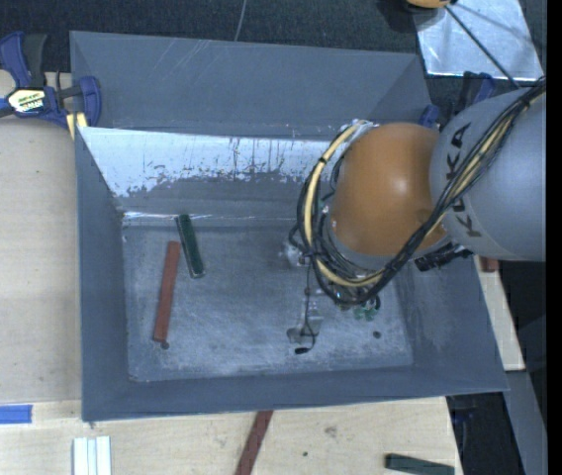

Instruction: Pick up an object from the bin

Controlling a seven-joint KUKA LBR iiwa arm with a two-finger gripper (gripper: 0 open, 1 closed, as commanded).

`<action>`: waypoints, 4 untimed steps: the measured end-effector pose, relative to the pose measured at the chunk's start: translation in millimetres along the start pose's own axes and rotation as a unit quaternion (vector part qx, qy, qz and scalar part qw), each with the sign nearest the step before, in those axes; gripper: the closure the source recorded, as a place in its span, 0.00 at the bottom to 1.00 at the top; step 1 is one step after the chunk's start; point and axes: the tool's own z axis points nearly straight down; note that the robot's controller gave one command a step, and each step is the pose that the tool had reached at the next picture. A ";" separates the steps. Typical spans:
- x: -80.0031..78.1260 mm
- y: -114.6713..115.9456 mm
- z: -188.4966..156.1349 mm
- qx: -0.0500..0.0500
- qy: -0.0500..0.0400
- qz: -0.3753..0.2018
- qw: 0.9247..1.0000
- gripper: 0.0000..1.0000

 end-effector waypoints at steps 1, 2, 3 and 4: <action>-13.2 13.5 58.6 0.000 -0.003 -0.002 1.000 0.00; -37.5 41.5 74.9 0.001 0.004 -0.047 0.999 0.00; -40.3 45.6 59.6 0.000 -0.001 -0.113 0.994 0.00; -56.9 -52.6 69.4 0.000 -0.001 -0.144 0.990 1.00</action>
Offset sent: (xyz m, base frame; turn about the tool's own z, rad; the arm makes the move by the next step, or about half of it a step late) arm 0.0463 0.0500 -0.0638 -0.1061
